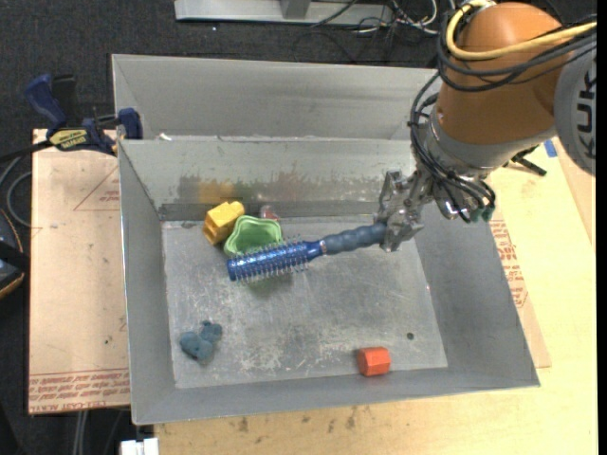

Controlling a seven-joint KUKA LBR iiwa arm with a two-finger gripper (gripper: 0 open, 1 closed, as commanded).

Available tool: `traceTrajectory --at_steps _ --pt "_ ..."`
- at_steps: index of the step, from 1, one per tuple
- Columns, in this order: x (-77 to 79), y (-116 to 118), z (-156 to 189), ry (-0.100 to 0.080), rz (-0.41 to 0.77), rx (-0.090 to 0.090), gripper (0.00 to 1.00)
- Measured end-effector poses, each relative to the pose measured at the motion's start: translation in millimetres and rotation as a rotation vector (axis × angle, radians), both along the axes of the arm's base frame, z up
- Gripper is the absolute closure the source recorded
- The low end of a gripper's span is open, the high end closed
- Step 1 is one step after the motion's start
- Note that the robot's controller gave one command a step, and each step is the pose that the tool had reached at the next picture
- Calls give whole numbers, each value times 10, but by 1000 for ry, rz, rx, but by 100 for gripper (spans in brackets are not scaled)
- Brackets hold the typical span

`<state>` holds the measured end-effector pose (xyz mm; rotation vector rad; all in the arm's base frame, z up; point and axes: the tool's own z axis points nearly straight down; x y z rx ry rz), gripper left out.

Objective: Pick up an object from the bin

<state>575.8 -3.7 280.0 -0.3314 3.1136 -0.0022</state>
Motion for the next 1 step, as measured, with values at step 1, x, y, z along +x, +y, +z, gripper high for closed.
traceTrajectory --at_steps 1 --pt "-143 -75 -135 10 578 -2 100"
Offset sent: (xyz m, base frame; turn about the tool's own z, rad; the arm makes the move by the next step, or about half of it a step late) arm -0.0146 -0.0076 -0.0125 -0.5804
